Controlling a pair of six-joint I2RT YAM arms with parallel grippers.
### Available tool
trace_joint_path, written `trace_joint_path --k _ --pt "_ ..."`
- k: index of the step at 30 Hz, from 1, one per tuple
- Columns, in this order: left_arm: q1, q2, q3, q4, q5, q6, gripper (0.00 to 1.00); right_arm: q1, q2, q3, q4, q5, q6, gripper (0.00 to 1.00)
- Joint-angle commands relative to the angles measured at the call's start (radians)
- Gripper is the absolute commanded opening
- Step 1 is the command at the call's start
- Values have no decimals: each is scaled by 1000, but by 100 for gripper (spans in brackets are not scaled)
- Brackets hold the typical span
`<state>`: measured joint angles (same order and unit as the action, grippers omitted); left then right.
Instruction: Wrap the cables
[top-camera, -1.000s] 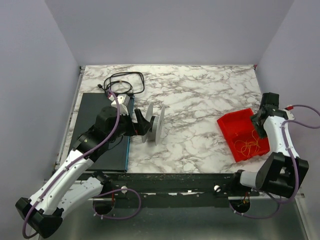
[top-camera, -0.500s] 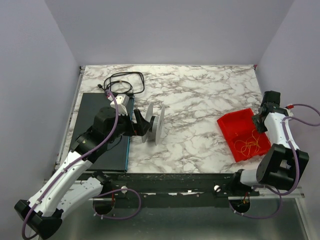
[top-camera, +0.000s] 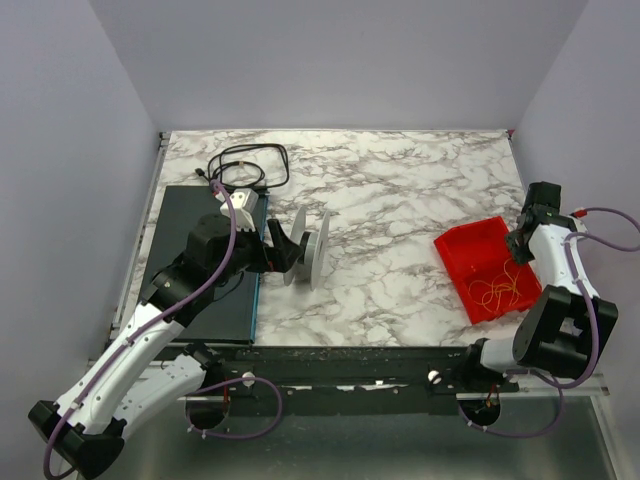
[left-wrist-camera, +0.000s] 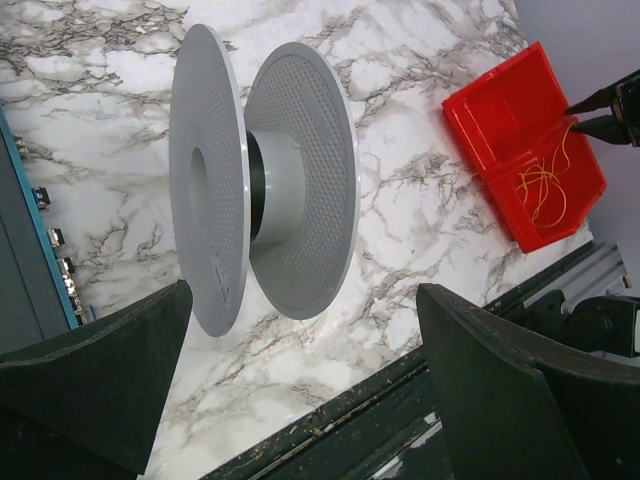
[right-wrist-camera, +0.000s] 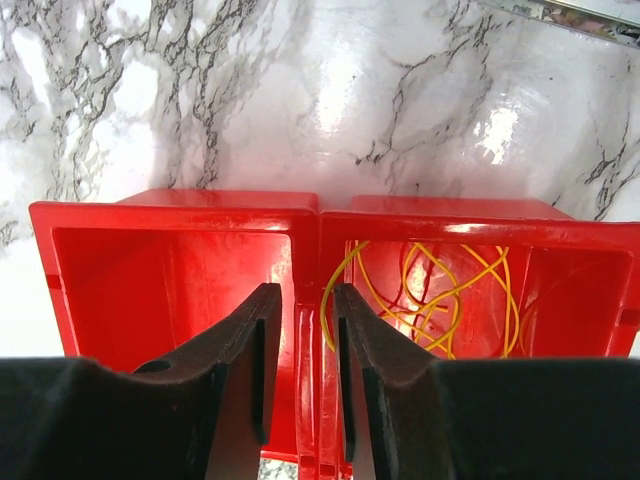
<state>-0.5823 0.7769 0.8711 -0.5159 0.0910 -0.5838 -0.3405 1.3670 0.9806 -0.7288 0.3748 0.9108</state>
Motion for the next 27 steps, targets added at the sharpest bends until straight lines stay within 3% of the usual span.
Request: trace_joint_path --k 1,5,11,13,27 --pt "6 -13 2 11 24 7 99 -6 27 7 12 1 -13 31" --pt "7 -10 -1 16 26 6 99 -6 34 5 12 7 -15 20" --pt "7 -7 -3 23 32 2 99 -8 30 12 9 8 -29 11" --pt "7 -7 -3 21 33 2 99 -8 23 20 1 6 -34 1" --pt "8 -6 -2 22 42 -1 99 -8 -139 249 -75 -73 -144 1"
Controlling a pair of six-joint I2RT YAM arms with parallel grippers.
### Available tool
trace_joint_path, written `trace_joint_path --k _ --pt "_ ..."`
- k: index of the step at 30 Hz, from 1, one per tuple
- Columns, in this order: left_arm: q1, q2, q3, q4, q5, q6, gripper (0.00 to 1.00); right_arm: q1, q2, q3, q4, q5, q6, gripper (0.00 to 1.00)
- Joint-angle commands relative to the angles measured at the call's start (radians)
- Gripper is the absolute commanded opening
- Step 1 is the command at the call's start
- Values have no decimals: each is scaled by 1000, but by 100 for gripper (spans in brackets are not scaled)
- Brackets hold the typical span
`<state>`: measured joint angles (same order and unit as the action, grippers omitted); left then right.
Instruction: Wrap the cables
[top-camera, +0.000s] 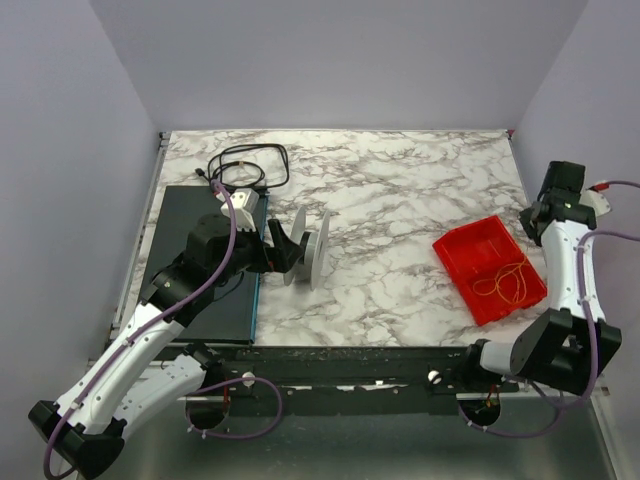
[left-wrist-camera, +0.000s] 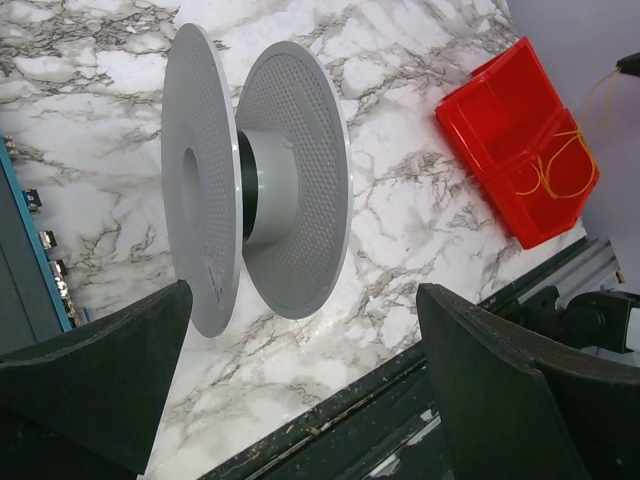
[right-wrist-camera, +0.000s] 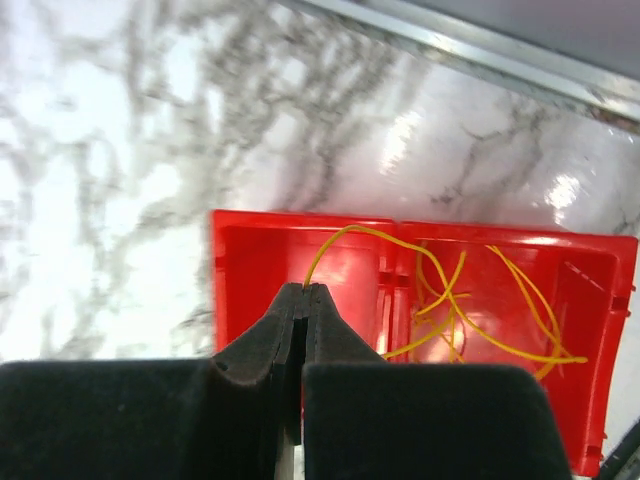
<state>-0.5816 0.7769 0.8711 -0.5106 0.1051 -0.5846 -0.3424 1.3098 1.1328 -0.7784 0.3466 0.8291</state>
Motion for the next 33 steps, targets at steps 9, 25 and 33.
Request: trace_joint_path --k 9,25,33 --pt "8 -17 -27 22 24 -11 99 -4 -139 367 -34 -227 -105 1" --pt "7 -11 117 -131 -88 -13 99 -4 98 919 -22 -866 -27 1" --pt "7 -22 140 -176 -146 -31 99 4 175 1029 140 -1094 172 1"
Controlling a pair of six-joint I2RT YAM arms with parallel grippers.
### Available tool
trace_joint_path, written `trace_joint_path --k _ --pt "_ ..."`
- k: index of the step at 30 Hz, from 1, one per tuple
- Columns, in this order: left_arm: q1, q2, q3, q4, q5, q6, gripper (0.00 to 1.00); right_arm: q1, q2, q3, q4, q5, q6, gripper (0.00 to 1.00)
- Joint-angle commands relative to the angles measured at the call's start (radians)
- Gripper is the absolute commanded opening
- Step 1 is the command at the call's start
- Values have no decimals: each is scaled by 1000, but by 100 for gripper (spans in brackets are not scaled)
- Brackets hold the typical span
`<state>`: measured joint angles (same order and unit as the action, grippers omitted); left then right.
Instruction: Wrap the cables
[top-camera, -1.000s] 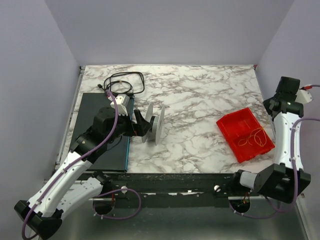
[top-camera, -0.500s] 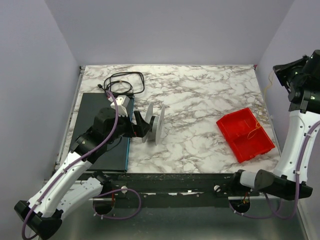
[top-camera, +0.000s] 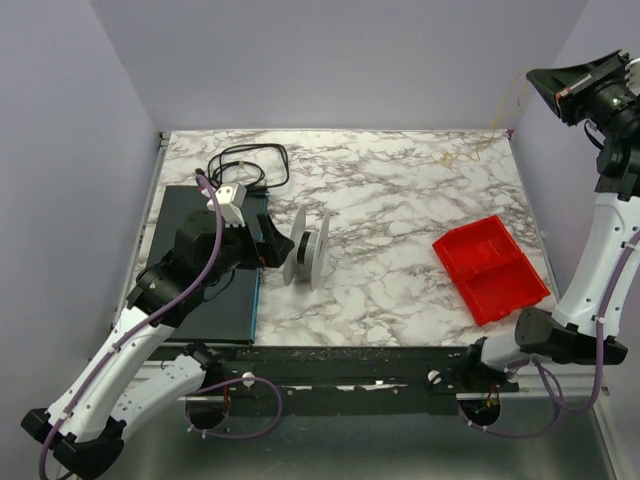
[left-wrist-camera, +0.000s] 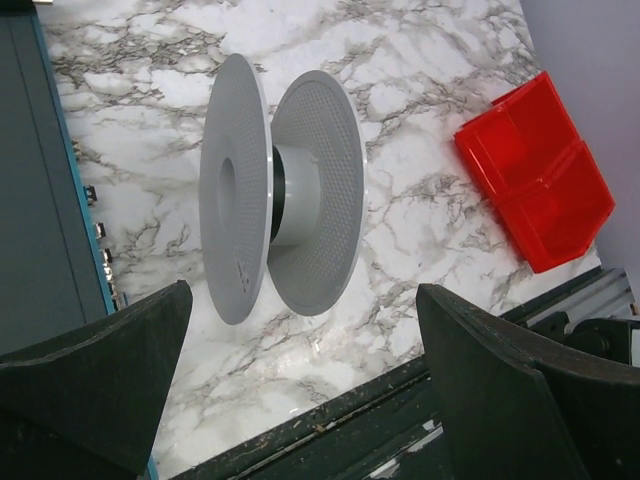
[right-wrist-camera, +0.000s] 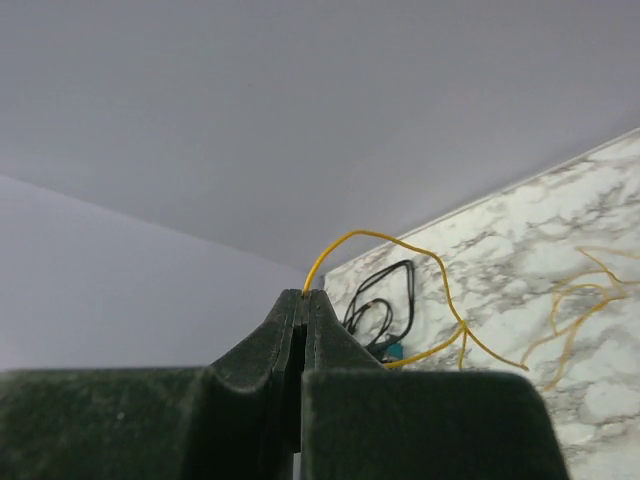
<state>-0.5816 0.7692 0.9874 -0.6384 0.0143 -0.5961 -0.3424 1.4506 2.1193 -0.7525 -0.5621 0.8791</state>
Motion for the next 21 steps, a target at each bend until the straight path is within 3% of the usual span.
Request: trace_joint_path --k 1,5,9,14,18,21 --pt "7 -14 23 -49 -56 -22 99 12 40 45 128 -196 136 1" --pt "8 -16 22 -50 -56 -31 99 78 25 -31 190 -196 158 1" --pt "7 -22 16 -44 -47 -33 99 190 -24 -217 245 -135 126 1" --pt "5 -56 -5 -27 -31 -25 99 270 -114 -509 288 -20 69 1" --pt "-9 -118 -65 38 35 -11 99 339 -218 -816 419 64 136 1" --pt "-66 -150 -112 59 -2 -26 99 412 -257 -979 465 124 158 1"
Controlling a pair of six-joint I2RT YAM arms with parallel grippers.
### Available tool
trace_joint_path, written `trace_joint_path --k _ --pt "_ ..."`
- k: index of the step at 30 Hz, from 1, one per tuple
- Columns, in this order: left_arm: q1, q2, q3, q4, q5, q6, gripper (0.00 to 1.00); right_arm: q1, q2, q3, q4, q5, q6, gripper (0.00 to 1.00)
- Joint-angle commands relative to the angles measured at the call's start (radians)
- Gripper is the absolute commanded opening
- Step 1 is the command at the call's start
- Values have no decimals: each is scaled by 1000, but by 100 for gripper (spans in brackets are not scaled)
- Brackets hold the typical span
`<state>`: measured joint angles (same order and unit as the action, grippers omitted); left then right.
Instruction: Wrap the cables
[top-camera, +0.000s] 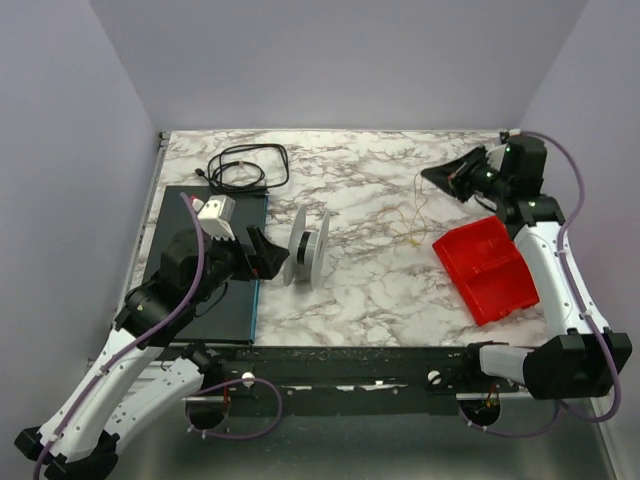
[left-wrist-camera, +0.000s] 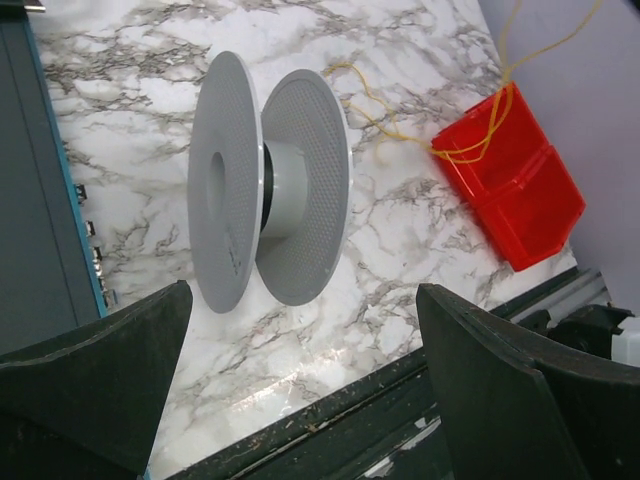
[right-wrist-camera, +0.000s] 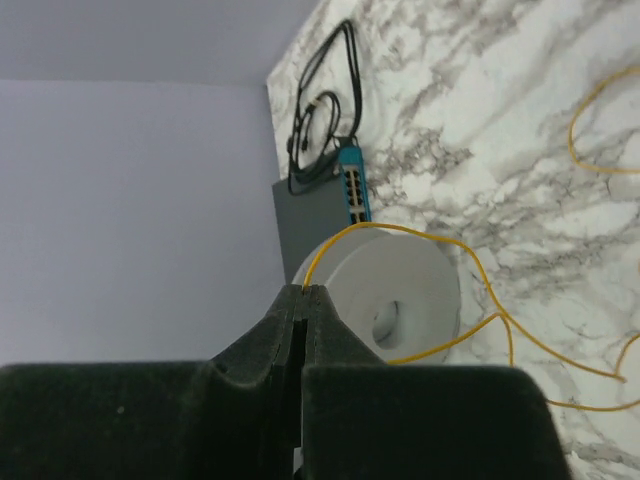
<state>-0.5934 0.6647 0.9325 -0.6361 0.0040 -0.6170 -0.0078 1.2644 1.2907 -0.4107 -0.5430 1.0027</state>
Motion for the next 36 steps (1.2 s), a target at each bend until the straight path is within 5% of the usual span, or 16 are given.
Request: trace_joint_path --k 1,7,18,30,36 --pt "-77 -53 -72 63 5 -16 99 95 -74 -188 125 121 31 1" --pt "-214 -62 -142 111 -113 -71 98 167 -92 -295 121 190 7 1" --pt "-240 21 -107 143 -106 -45 99 174 12 -354 69 252 -196 2" --pt "-240 49 -89 128 -108 -15 99 176 33 -315 9 335 -348 48" --pt "-240 54 -83 125 -108 -9 99 246 23 -282 -39 354 -465 51"
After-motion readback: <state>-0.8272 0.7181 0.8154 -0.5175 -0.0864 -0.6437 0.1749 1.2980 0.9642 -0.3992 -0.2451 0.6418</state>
